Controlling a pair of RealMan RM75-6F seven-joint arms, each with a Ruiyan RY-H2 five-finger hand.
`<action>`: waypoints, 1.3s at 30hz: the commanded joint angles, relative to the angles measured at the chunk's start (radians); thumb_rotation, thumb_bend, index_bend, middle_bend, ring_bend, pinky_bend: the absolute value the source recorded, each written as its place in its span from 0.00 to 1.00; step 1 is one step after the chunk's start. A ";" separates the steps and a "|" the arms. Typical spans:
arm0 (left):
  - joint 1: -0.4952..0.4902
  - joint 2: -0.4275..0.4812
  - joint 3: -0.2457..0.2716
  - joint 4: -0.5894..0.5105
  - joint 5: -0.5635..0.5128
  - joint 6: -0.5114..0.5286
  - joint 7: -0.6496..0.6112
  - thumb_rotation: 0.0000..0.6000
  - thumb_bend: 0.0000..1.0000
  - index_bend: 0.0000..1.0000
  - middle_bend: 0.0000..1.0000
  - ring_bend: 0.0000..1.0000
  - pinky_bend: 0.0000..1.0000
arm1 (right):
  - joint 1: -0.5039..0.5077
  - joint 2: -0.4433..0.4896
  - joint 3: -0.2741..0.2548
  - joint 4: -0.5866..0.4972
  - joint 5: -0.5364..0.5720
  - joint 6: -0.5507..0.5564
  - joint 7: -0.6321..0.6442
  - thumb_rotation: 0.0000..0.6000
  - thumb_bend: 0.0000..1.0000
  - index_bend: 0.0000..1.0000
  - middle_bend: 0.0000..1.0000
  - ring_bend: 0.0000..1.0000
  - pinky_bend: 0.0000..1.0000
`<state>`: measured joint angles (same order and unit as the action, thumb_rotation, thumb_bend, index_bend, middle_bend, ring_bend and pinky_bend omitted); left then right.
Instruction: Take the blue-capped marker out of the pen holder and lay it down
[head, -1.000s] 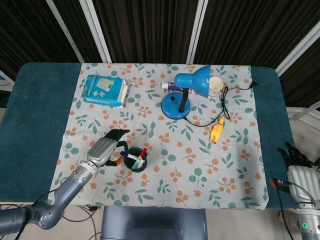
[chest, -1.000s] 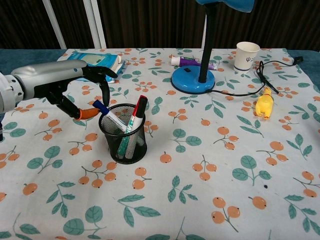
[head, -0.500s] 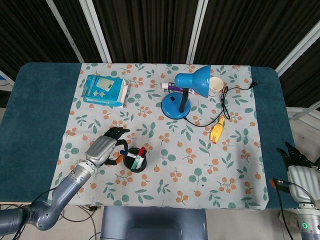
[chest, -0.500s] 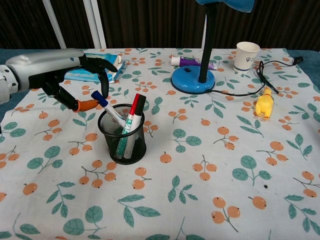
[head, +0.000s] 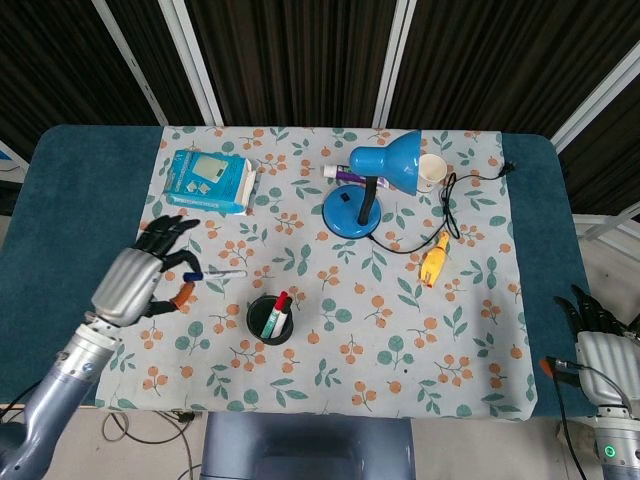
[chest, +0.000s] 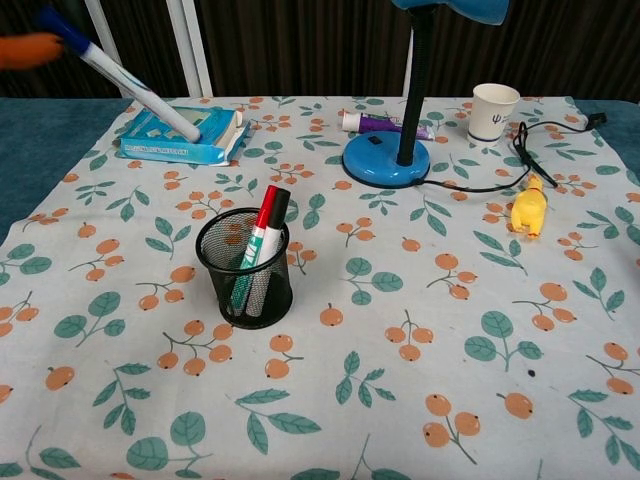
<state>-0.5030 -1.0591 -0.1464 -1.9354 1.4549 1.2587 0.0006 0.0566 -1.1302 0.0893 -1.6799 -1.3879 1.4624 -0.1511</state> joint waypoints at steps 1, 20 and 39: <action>0.050 0.042 0.014 0.058 0.018 0.035 -0.065 1.00 0.44 0.54 0.09 0.00 0.00 | 0.001 0.001 0.001 -0.002 0.003 -0.002 -0.002 1.00 0.19 0.17 0.05 0.09 0.18; -0.134 -0.272 -0.039 0.389 -0.175 -0.206 0.178 1.00 0.44 0.54 0.10 0.00 0.00 | -0.004 0.001 0.005 -0.005 0.015 0.004 -0.003 1.00 0.19 0.17 0.05 0.09 0.18; -0.215 -0.376 -0.013 0.412 -0.208 -0.295 0.258 1.00 0.17 0.38 0.09 0.00 0.00 | -0.006 0.000 0.008 -0.001 0.012 0.012 -0.001 1.00 0.19 0.17 0.05 0.09 0.18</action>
<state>-0.7149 -1.4422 -0.1694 -1.5153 1.2348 0.9705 0.2591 0.0508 -1.1295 0.0972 -1.6817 -1.3752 1.4740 -0.1521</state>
